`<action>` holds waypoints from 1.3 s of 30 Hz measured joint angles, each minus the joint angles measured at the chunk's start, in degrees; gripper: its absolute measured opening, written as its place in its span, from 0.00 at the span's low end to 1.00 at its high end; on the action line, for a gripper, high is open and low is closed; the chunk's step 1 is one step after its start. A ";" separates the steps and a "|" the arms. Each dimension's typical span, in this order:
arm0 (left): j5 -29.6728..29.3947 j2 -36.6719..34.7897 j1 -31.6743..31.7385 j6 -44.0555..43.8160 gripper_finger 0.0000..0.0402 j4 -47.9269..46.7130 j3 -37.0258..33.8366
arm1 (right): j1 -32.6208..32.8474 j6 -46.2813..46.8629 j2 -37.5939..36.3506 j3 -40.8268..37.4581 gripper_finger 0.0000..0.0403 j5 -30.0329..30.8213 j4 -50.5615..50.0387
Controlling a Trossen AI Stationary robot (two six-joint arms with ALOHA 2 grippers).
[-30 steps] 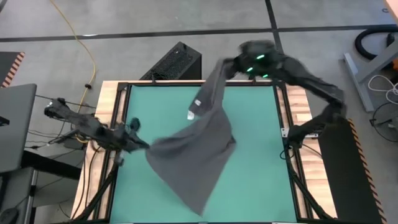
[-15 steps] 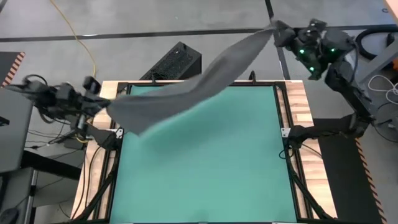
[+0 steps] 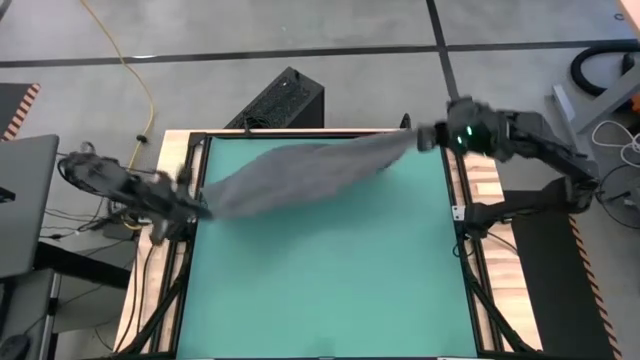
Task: Roll towel
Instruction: Roll the black towel
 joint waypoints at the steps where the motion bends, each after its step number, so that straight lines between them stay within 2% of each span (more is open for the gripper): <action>1: 2.78 0.17 0.00 -1.47 0.00 1.09 -2.08 | 2.75 2.21 -0.76 -1.91 0.03 0.06 -1.01; 6: 15.11 0.29 -1.10 -7.27 0.00 8.89 -12.41 | 17.35 13.57 -4.65 -11.17 0.03 1.32 -1.48; 10: 22.18 0.35 -5.24 -10.90 0.00 13.46 -18.89 | 28.27 22.43 -6.06 -17.32 0.03 1.70 -1.40; 14: 22.70 0.32 -11.47 -14.08 0.00 16.20 -21.64 | 36.01 30.50 -5.46 -21.16 0.03 3.22 -2.19; 18: 16.88 -0.02 -16.50 -11.68 0.00 16.23 -19.97 | 38.49 35.54 -4.75 -21.87 0.03 8.86 -5.19; 20: 11.83 -0.74 -18.01 -9.08 0.00 15.20 -18.15 | 37.02 35.98 -4.28 -21.81 0.03 12.70 -5.71; 22: 3.66 -1.56 -18.79 -8.38 0.00 10.67 -16.72 | 33.98 34.45 -3.66 -21.81 0.03 14.13 -5.73; 24: -4.39 -2.20 -19.06 -11.99 0.00 4.33 -16.09 | 29.68 32.11 -1.83 -21.81 0.03 14.11 -5.82; 26: -9.39 -2.45 -19.02 -17.78 0.00 -3.44 -16.05 | 24.97 30.06 0.42 -21.83 0.03 14.10 -5.83; 32: -15.31 -1.74 -18.99 -36.58 0.00 -22.40 -16.07 | 11.36 22.88 7.84 -25.11 0.03 13.04 -2.02; 35: -14.85 -0.88 -19.02 -42.15 0.00 -28.58 -16.07 | 5.26 17.65 12.08 -26.47 0.03 10.85 2.09; 39: -12.67 0.82 -19.02 -46.05 0.00 -32.60 -16.10 | -1.06 8.03 17.60 -27.73 0.03 6.81 13.05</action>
